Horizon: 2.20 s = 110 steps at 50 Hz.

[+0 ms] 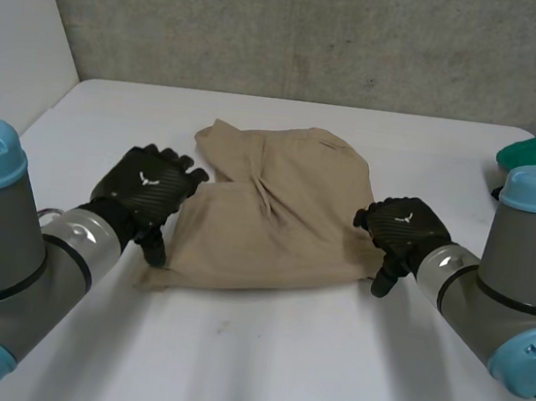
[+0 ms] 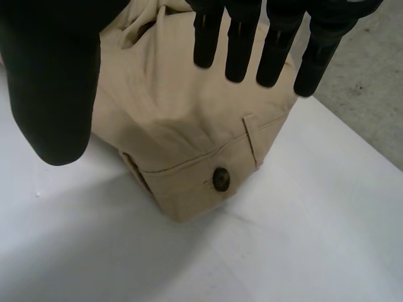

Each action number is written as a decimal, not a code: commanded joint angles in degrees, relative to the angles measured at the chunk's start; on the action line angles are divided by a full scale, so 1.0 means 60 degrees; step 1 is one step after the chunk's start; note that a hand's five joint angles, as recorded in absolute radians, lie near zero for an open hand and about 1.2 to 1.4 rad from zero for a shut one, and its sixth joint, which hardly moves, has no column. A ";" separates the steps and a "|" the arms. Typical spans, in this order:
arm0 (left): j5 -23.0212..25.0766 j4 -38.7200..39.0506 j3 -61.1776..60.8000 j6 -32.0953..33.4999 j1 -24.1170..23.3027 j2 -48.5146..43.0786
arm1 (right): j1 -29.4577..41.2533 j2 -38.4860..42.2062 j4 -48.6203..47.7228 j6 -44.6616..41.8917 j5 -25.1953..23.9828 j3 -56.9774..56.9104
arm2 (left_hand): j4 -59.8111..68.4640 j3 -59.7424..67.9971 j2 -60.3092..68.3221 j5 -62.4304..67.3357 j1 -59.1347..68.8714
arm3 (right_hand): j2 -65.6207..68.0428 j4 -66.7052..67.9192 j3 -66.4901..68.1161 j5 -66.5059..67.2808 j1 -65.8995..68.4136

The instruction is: Fold the laundry.

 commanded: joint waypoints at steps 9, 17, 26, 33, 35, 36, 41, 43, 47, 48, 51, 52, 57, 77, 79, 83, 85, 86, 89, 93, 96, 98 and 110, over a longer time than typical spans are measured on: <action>0.0428 -0.1248 0.0877 0.0056 0.0186 -0.1882 | 0.0139 0.1469 -0.0788 0.0003 0.0243 -0.0623 | 0.2788 0.2685 0.2725 0.2550 0.2787 | 0.5354 0.5341 0.5280 0.5178 0.5263; 0.0252 -0.0868 0.1098 -0.0338 0.0127 -0.1227 | 0.0007 0.0651 -0.0964 0.0076 0.0478 -0.0462 | 1.1425 1.1321 1.1362 1.1187 1.1424 | 0.9455 0.9443 0.9382 0.9279 0.9365; 0.0457 -0.0794 0.0834 -0.1948 -0.0180 0.1967 | -0.0783 -0.1241 0.0863 0.0120 -0.0472 -0.1614 | 1.1425 1.1321 1.1362 1.1187 1.1424 | 0.9455 0.9443 0.9382 0.9279 0.9365; 0.0692 -0.0795 0.1038 -0.2405 -0.0385 0.1723 | -0.0566 0.0307 0.1613 0.0106 -0.0752 -0.4601 | 1.1425 1.1321 1.1362 1.1187 1.1424 | 0.9455 0.9443 0.9382 0.9279 0.9365; 0.0648 -0.0765 0.1126 -0.2405 -0.0400 0.1371 | -0.0419 0.0837 0.1643 0.0047 -0.0855 -0.5220 | 1.1425 1.1321 1.1362 1.1187 1.1424 | 0.9455 0.9443 0.9382 0.9279 0.9365; 0.0633 -0.0765 0.1185 -0.2390 -0.0415 0.1181 | -0.0360 0.1115 0.1643 0.0003 -0.0913 -0.5513 | 1.1425 1.1321 1.1362 1.1187 1.1424 | 0.9455 0.9443 0.9382 0.9279 0.9365; 0.0355 -0.0868 0.1902 -0.2215 -0.0371 -0.0430 | 0.0270 0.3195 0.1381 -0.0319 -0.1016 -0.7359 | 1.1425 1.1321 1.1362 1.1187 1.1424 | 0.9455 0.9443 0.9382 0.9279 0.9365; 0.0093 -0.0999 0.2223 -0.2156 -0.0342 -0.0986 | 0.0547 0.4158 0.0769 -0.0421 -0.0987 -0.7944 | 1.1425 1.1321 1.1362 1.1187 1.1424 | 0.9455 0.9443 0.9382 0.9279 0.9365; -0.0084 -0.1262 0.2663 -0.2170 -0.0224 -0.1574 | 0.0958 0.5464 -0.0592 -0.0539 -0.0608 -0.8459 | 1.1425 1.1321 1.1362 1.1187 1.1424 | 0.9455 0.9443 0.9382 0.9279 0.9365; -0.0085 -0.1321 0.2723 -0.2156 -0.0239 -0.1604 | 0.1017 0.5686 -0.0888 -0.0539 -0.0476 -0.8489 | 1.1425 1.1321 1.1362 1.1187 1.1424 | 0.9455 0.9443 0.9382 0.9279 0.9365; -0.0026 -0.1497 0.2928 -0.2170 -0.0283 -0.1707 | 0.1193 0.6272 -0.1882 -0.0568 -0.0037 -0.8562 | 1.1425 1.1321 1.1362 1.1187 1.1424 | 0.9455 0.9443 0.9382 0.9279 0.9365; -0.0026 -0.1541 0.2958 -0.2170 -0.0297 -0.1736 | 0.1223 0.6375 -0.2076 -0.0554 0.0023 -0.8577 | 1.1425 1.1321 1.1362 1.1187 1.1424 | 0.8452 0.8440 0.8379 0.8276 0.8362; -0.0041 -0.1659 0.3104 -0.2170 -0.0312 -0.1707 | 0.1340 0.6261 -0.2006 -0.0583 0.0477 -0.8651 | 1.1425 1.1321 1.1362 1.1187 1.1424 | -0.2211 -0.2224 -0.2285 -0.2387 -0.2302; -0.0041 -0.2039 0.3851 -0.2258 -0.0239 -0.1634 | 0.0124 0.0137 0.3973 -0.0377 0.0157 -0.3556 | 1.1425 1.1321 1.1362 1.1187 1.1424 | -0.0590 -0.0602 -0.0663 -0.0766 -0.0680; -0.0012 -0.2098 0.3895 -0.2287 -0.0224 -0.1605 | 0.0110 0.0165 0.3463 -0.0552 -0.0136 -0.2680 | 1.1425 1.1321 1.1362 1.1187 1.1424 | -0.0055 -0.0067 -0.0128 -0.0230 -0.0145; 0.0003 -0.2157 0.3895 -0.2331 -0.0224 -0.1575 | 0.0139 0.0735 0.1750 -0.0700 -0.0299 -0.1796 | 1.1425 1.1321 1.1362 1.1187 1.1424 | -0.0081 -0.0093 -0.0154 -0.0256 -0.0171; 0.0018 -0.2157 0.3895 -0.2332 -0.0224 -0.1575 | 0.0168 0.1043 0.0915 -0.0715 -0.0270 -0.1620 | 1.1425 1.1321 1.1362 1.1187 1.1424 | -0.0081 -0.0093 -0.0154 -0.0256 -0.0171; 0.0032 -0.2171 0.3910 -0.2332 -0.0224 -0.1590 | 0.0241 0.1393 0.0070 -0.0758 -0.0255 -0.1503 | 1.1425 1.1321 1.1362 1.1187 1.1424 | -0.0081 -0.0093 -0.0154 -0.0256 -0.0171; 0.0033 -0.2172 0.3910 -0.2332 -0.0180 -0.1605 | 0.0358 0.1922 -0.1136 -0.0817 -0.0226 -0.1487 | 1.1425 1.1321 1.1362 1.1187 1.1424 | -0.0081 -0.0093 -0.0154 -0.0256 -0.0171; 0.0033 -0.2172 0.3924 -0.2332 -0.0049 -0.1619 | 0.0548 0.2843 -0.2966 -0.1138 -0.0123 -0.1677 | 1.1425 1.1321 1.1362 1.1187 1.1424 | 0.0115 0.0103 0.0042 -0.0061 0.0025; 0.0033 -0.2186 0.3925 -0.2346 0.0024 -0.1619 | 0.0607 0.3269 -0.3729 -0.1431 0.0066 -0.1896 | 1.1425 1.1321 1.1362 1.1187 1.1424 | 0.1785 0.1773 0.1712 0.1609 0.1695; 0.0033 -0.2186 0.3925 -0.2346 0.0054 -0.1619 | 0.0593 0.3402 -0.3966 -0.1520 0.0199 -0.2000 | 1.1425 1.1321 1.1362 1.1187 1.1424 | 0.4446 0.4434 0.4373 0.4270 0.4356; 0.0135 -0.3371 0.4597 -0.1615 0.0376 -0.0742 | 0.0374 0.0068 -0.1994 -0.0598 0.0157 -0.1619 | 1.1425 1.1321 1.1362 1.1187 1.1424 | 0.9455 0.9443 0.9382 0.9279 0.9365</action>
